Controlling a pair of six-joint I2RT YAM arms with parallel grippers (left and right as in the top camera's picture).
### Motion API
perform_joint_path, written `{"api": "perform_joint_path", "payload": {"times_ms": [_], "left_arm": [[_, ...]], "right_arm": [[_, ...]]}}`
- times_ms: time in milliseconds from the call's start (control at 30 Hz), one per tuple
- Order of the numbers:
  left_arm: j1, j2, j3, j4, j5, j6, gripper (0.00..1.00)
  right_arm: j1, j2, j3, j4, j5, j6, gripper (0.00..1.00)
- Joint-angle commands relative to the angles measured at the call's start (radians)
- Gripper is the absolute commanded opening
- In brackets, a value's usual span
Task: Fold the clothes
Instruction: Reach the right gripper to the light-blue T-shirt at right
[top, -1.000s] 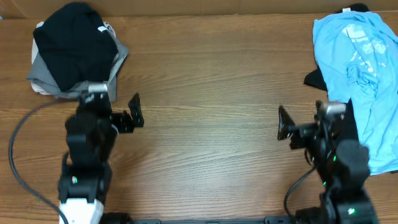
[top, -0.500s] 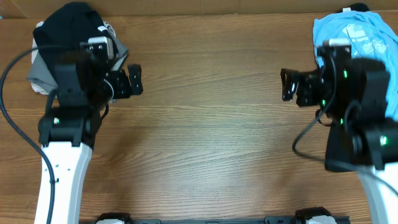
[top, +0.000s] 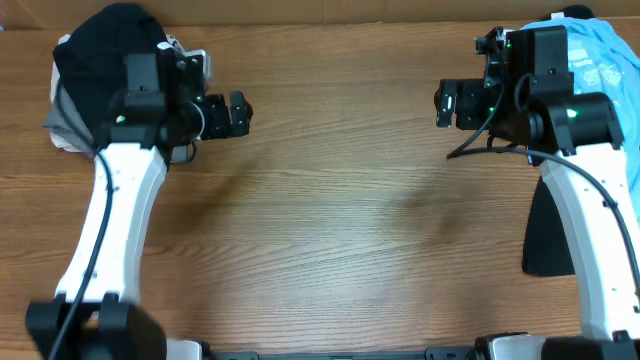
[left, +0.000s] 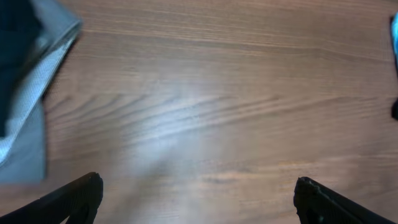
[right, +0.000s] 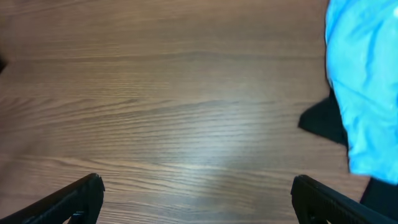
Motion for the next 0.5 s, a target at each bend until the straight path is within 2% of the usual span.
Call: {"api": "perform_joint_path", "payload": {"times_ms": [0,133,233,467], "left_arm": [[-0.007,0.128,0.019,0.089,0.034,-0.085,1.0],[-0.018,0.246,0.019,0.212,0.093,-0.235,1.0],[-0.045,0.323,0.019,0.283,0.14,-0.238,1.0],[-0.12,0.41,0.019,0.381,0.11,-0.236,1.0]], "right_arm": [[-0.018,0.023,0.029,-0.014,0.008,0.055,1.0],[-0.019,0.027,0.029,-0.079,0.018,0.054,1.0],[-0.036,0.026,0.029,-0.13,0.019,0.056,1.0],[-0.097,0.026,0.029,-0.21,-0.031,0.133,1.0]]}}
